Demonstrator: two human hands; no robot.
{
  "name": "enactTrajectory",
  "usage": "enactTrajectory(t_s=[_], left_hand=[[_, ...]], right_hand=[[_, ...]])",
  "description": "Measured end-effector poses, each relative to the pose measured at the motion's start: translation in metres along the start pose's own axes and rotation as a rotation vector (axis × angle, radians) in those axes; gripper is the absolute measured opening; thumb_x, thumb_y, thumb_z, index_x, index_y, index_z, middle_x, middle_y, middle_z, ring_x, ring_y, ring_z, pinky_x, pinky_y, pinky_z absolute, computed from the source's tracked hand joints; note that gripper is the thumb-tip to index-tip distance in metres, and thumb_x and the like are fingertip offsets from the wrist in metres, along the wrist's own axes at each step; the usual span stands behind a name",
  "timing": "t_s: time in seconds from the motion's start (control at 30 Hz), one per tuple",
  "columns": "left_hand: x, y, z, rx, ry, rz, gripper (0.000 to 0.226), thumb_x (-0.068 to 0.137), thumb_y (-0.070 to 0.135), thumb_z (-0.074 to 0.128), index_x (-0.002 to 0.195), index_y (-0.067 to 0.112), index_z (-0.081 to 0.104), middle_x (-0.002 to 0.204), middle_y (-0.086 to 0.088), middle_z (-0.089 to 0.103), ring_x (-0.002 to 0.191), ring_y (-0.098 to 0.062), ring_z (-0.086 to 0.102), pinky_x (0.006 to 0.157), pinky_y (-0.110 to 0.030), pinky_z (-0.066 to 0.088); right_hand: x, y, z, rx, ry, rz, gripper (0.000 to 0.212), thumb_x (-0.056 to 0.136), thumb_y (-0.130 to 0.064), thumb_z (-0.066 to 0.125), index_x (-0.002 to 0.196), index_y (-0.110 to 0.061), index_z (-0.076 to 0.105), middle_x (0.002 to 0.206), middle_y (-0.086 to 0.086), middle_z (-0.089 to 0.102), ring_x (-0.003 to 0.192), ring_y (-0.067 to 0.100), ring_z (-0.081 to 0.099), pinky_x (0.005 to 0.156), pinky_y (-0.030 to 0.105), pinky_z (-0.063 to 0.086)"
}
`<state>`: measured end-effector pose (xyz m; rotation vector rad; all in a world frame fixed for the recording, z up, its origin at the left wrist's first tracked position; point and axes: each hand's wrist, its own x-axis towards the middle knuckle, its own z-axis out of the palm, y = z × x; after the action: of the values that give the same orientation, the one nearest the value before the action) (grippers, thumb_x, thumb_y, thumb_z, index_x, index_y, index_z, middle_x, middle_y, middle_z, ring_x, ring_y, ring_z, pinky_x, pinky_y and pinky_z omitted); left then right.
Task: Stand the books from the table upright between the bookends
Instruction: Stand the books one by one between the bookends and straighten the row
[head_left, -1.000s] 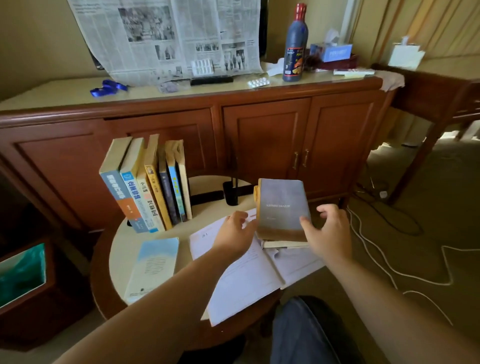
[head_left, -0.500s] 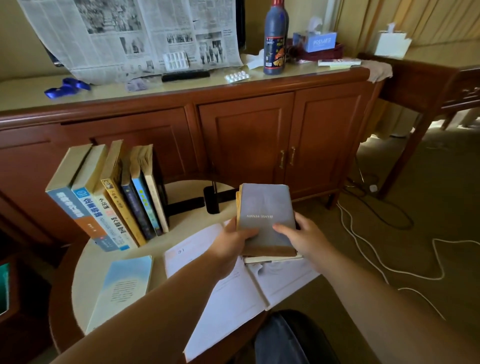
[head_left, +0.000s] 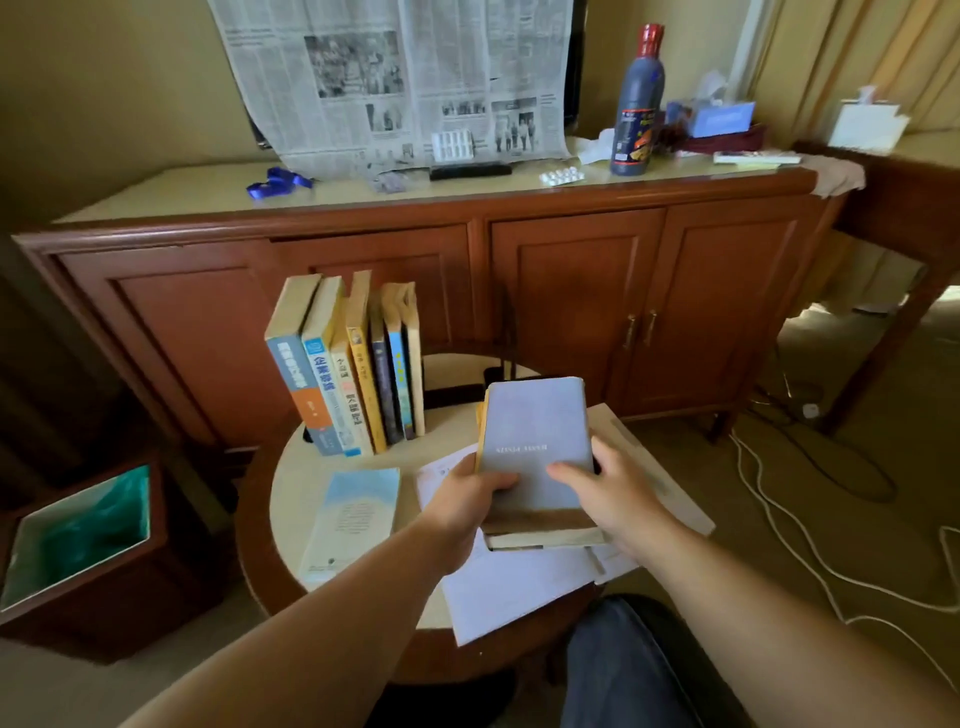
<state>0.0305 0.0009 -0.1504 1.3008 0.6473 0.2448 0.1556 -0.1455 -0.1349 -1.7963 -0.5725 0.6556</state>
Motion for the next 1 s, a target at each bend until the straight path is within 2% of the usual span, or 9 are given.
enactTrajectory(t_s=[0.1,0.2,0.3,0.43,0.63,0.73,0.87,0.97,1.0], left_hand=[[-0.018,-0.001,-0.025,0.049,0.040,0.022,0.031,0.092,0.002,0.061,0.120,0.012,0.069,0.115,-0.012,0.077,0.109,-0.031,0.072,0.085,-0.032,0.056],[-0.033,-0.007,-0.041,0.078,0.057,0.035,0.038,0.083,0.012,0.063,0.121,0.019,0.067,0.117,-0.014,0.075,0.107,-0.026,0.072,0.083,-0.029,0.055],[-0.039,-0.022,-0.048,0.063,0.082,-0.006,0.040,0.092,0.009,0.063,0.131,0.019,0.061,0.118,-0.009,0.075,0.110,-0.025,0.071,0.089,-0.032,0.056],[-0.035,-0.035,-0.051,0.054,0.124,-0.053,0.032,0.095,0.009,0.065,0.127,0.016,0.063,0.114,-0.006,0.077,0.107,-0.026,0.072,0.092,-0.037,0.057],[-0.020,-0.025,-0.058,0.094,0.203,-0.150,0.075,0.073,0.057,0.080,0.134,0.021,0.055,0.121,-0.005,0.070,0.110,-0.025,0.069,0.090,-0.039,0.059],[-0.013,-0.025,-0.061,0.064,0.157,-0.146,0.058,0.088,0.045,0.079,0.135,0.021,0.055,0.121,-0.006,0.071,0.108,-0.025,0.070,0.086,-0.036,0.058],[-0.003,-0.032,-0.068,-0.073,0.135,-0.131,0.084,0.063,0.036,0.094,0.136,0.014,0.059,0.117,-0.011,0.076,0.106,-0.030,0.074,0.094,-0.046,0.060],[-0.002,-0.031,-0.072,-0.186,0.087,-0.134,0.073,0.060,0.024,0.090,0.126,0.004,0.067,0.113,-0.018,0.077,0.103,-0.034,0.074,0.086,-0.044,0.062],[-0.003,-0.030,-0.072,-0.214,0.065,-0.152,0.073,0.059,0.022,0.090,0.127,0.002,0.067,0.115,-0.020,0.076,0.106,-0.038,0.073,0.091,-0.048,0.061]], right_hand=[[-0.015,-0.003,0.025,0.026,-0.023,0.013,0.017,0.095,-0.029,0.072,0.109,-0.036,0.065,0.105,-0.008,0.073,0.097,0.013,0.069,0.088,0.038,0.058],[-0.021,0.000,0.046,0.038,-0.053,0.037,0.025,0.093,-0.032,0.073,0.117,-0.036,0.066,0.109,-0.008,0.075,0.101,0.014,0.070,0.092,0.040,0.057],[-0.024,0.005,0.057,0.020,-0.059,0.051,0.026,0.092,-0.033,0.074,0.118,-0.035,0.067,0.108,-0.007,0.075,0.100,0.014,0.071,0.086,0.035,0.057],[-0.020,0.013,0.058,-0.011,-0.036,0.060,0.033,0.089,-0.039,0.075,0.120,-0.033,0.066,0.107,-0.007,0.075,0.097,0.015,0.071,0.087,0.037,0.058],[-0.006,0.005,0.062,-0.144,0.036,0.100,0.060,0.079,-0.059,0.079,0.121,-0.037,0.041,0.110,-0.008,0.060,0.098,0.015,0.063,0.082,0.040,0.057],[-0.002,0.008,0.063,-0.168,0.024,0.084,0.068,0.074,-0.058,0.084,0.121,-0.033,0.042,0.109,-0.008,0.059,0.098,0.014,0.061,0.081,0.038,0.056],[0.000,0.014,0.058,-0.038,-0.049,0.077,0.053,0.080,-0.043,0.086,0.121,-0.028,0.056,0.107,-0.005,0.069,0.094,0.014,0.069,0.076,0.033,0.058],[0.004,0.020,0.055,0.042,-0.090,0.069,0.044,0.081,-0.034,0.087,0.118,-0.030,0.064,0.104,-0.003,0.076,0.092,0.015,0.074,0.084,0.041,0.062],[0.004,0.021,0.054,0.067,-0.100,0.067,0.042,0.081,-0.032,0.087,0.117,-0.030,0.066,0.103,-0.004,0.078,0.091,0.015,0.075,0.084,0.042,0.063]])
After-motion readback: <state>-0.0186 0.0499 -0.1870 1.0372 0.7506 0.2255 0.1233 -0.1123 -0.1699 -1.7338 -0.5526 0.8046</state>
